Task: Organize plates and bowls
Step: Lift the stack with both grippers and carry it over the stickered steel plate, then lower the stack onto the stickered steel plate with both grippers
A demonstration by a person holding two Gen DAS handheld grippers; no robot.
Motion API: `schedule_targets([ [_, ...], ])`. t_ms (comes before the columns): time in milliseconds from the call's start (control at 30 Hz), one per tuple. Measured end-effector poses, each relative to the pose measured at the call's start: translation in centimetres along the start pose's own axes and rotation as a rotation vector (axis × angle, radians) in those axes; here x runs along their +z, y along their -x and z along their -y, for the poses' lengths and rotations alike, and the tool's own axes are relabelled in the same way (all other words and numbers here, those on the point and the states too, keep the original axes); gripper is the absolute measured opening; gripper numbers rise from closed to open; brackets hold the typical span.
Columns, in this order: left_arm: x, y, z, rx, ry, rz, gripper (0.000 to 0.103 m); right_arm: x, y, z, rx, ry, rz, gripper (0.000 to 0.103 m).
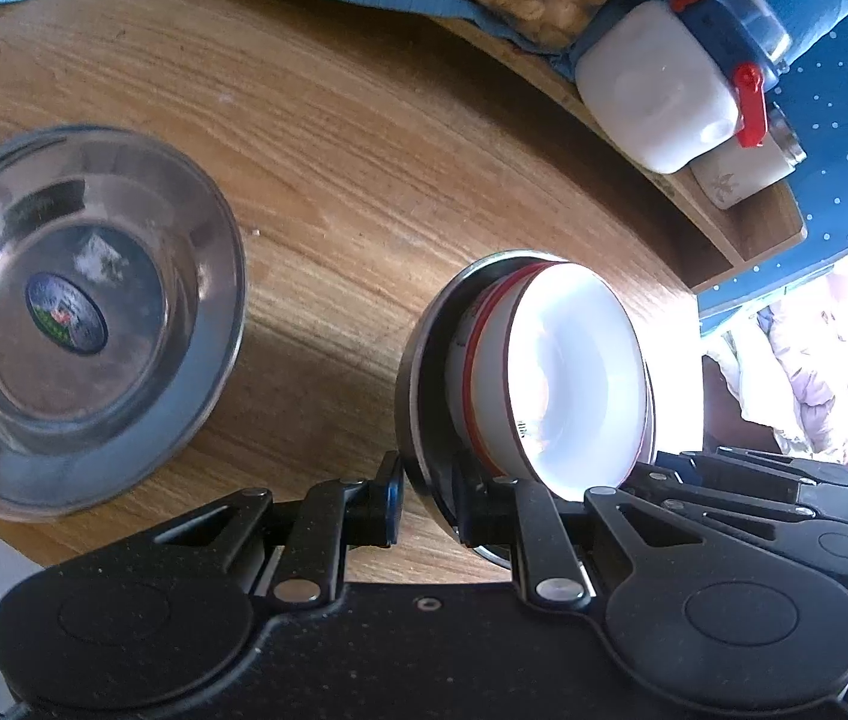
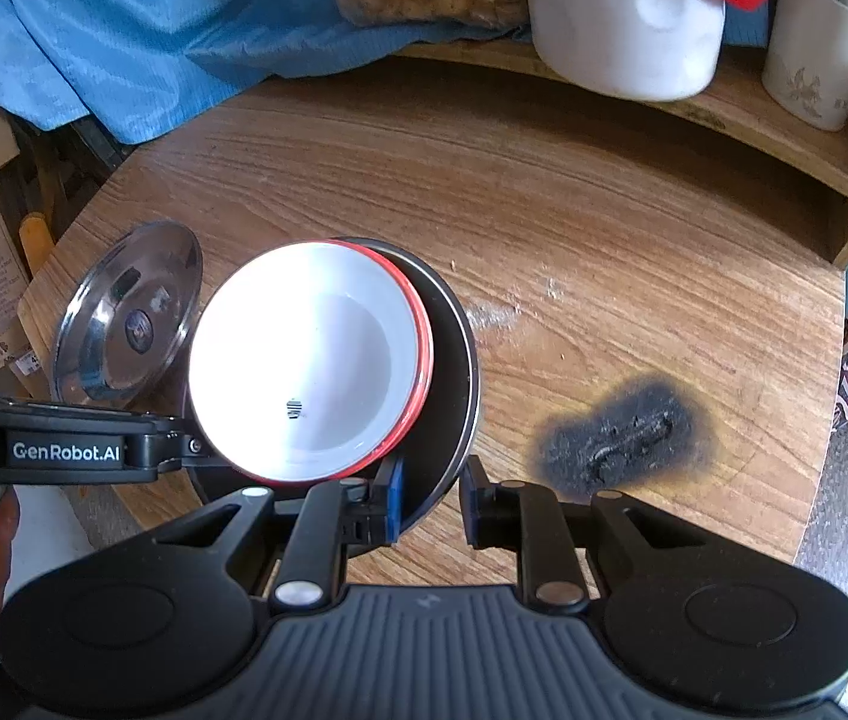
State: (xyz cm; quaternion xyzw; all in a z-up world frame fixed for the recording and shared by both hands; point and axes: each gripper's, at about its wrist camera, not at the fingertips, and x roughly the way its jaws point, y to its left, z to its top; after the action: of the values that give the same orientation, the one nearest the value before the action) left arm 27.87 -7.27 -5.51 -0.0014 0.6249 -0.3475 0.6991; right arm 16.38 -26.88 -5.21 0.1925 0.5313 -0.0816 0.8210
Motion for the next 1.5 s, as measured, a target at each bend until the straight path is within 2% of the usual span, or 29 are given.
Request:
schedule_targets([
  [667, 2.5, 3.2, -2.2, 0.024, -0.016, 0.079, 0.017, 2.9, 0.1, -3.3, 0.029, 0.026, 0.061, 0.021],
  [1500, 3.3, 8.4, -11.9, 0.112, 0.077, 0.151, 0.017, 6.7, -3.9, -13.1, 0.117, 0.129, 0.052, 0.022],
])
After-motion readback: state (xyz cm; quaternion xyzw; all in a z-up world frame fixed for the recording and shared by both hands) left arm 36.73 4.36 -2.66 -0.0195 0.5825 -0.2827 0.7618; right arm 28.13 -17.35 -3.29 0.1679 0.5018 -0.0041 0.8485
